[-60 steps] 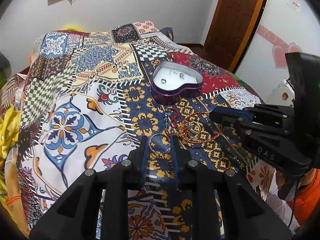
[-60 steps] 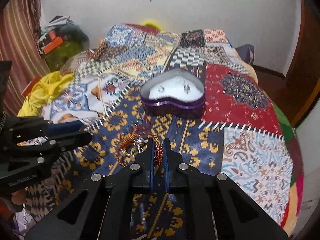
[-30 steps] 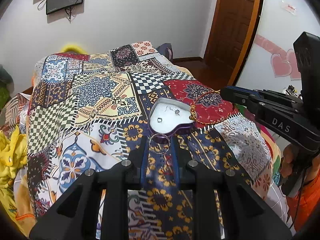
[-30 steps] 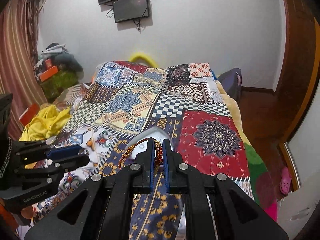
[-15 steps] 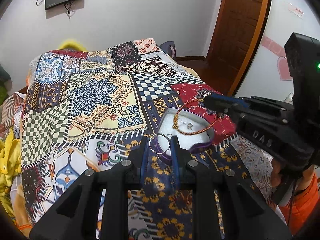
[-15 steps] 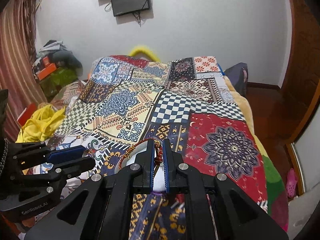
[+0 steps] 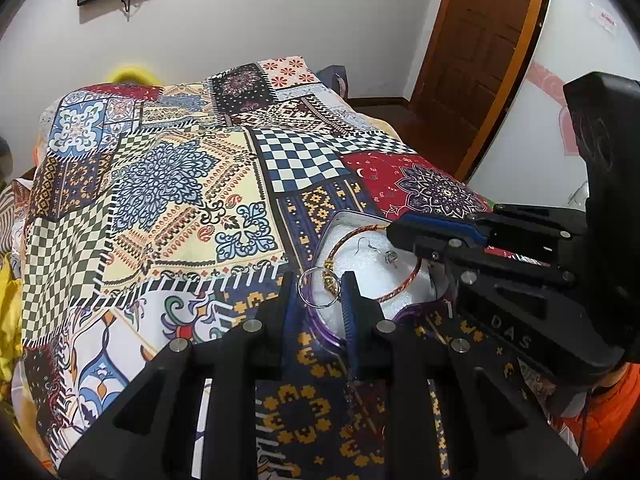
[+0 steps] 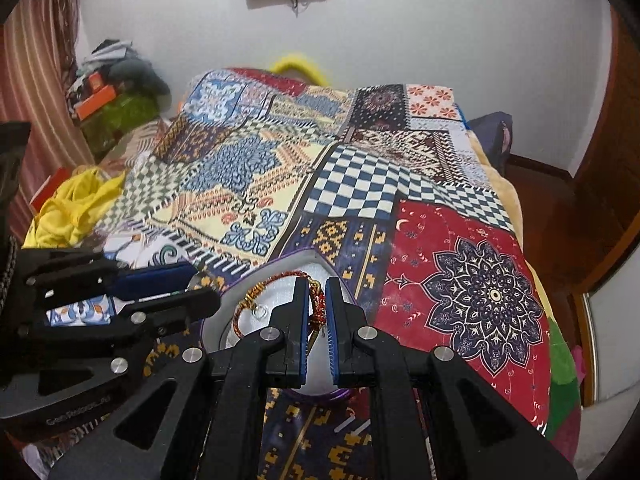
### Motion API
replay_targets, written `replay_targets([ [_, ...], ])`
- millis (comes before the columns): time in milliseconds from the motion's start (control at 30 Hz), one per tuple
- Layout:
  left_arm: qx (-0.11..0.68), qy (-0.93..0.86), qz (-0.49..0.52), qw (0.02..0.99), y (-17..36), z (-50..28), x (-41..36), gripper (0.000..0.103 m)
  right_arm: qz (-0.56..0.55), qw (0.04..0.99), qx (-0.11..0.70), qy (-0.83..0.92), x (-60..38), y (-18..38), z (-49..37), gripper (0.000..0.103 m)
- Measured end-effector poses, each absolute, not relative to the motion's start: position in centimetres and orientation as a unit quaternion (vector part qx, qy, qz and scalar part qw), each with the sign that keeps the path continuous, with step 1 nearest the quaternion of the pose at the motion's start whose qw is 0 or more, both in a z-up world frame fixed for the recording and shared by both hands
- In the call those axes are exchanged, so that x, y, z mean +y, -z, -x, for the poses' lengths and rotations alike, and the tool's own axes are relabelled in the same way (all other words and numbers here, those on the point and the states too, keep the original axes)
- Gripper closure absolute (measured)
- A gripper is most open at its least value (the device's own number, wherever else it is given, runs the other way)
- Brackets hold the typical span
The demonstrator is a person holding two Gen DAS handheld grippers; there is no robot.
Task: Organize jewelry
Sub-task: 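Lower the ring into the heart tin and open the left tool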
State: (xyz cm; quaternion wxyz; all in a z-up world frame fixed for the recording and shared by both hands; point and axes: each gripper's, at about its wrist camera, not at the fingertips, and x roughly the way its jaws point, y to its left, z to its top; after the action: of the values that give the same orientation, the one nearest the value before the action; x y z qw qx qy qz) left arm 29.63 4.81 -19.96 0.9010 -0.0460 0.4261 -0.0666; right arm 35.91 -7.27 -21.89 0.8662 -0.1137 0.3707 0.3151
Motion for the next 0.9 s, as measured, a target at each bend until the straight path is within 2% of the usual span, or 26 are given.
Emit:
replay_targets([
  [167,0.430,0.079,0.039,0.898,20.1,-30.0,4.1,0.083,0.121,0.859,0.383,-0.317,-7.5,22.1,-36.3,0.095],
  [300,0.432,0.084,0.029,0.897,20.2,-30.3,3.4,0.082,0.108,0.849,0.399,-0.330,-8.1,22.0,-36.5,0.090],
  [900,0.444,0.096,0.028,0.890,20.3,-30.8,2.3,0.082,0.098,0.862,0.377,-0.325,-10.3,20.5,-34.4,0.089],
])
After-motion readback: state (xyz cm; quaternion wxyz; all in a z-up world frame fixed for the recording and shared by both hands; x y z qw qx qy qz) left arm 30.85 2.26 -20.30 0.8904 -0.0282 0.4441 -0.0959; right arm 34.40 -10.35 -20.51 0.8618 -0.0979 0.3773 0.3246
